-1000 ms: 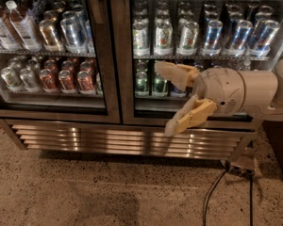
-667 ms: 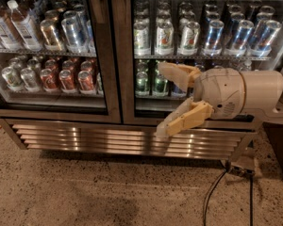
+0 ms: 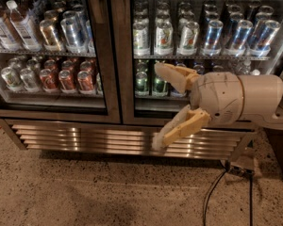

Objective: Open left fridge door

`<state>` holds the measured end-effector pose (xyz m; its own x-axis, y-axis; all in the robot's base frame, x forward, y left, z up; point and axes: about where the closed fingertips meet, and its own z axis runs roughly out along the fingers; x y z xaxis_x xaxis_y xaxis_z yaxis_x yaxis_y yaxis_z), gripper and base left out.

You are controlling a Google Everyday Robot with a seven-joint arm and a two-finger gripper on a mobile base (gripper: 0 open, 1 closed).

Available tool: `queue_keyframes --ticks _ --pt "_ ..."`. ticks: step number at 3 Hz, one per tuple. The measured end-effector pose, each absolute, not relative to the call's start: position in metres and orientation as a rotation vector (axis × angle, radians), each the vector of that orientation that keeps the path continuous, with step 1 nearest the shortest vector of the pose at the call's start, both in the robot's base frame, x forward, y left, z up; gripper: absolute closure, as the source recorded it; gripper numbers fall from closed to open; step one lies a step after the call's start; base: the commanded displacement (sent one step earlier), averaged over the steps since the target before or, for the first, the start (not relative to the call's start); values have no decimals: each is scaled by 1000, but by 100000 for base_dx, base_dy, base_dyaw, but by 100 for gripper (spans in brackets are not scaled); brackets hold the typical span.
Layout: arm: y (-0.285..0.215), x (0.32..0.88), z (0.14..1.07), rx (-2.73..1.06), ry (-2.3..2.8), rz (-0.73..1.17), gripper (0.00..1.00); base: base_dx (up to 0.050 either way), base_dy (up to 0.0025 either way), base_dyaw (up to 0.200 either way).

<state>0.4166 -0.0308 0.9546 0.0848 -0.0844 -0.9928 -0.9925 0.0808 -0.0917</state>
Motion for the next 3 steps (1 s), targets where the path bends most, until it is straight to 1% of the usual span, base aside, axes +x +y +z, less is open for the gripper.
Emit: queue_keyframes --ticks 1,2,3 --pt "-29 415 956 -1272 1201 1012 0 0 0 0" --pt "-29 415 956 -1272 1201 1012 0 3591 249 14044" --pt "-29 415 956 -1272 1202 1012 0 0 0 0"
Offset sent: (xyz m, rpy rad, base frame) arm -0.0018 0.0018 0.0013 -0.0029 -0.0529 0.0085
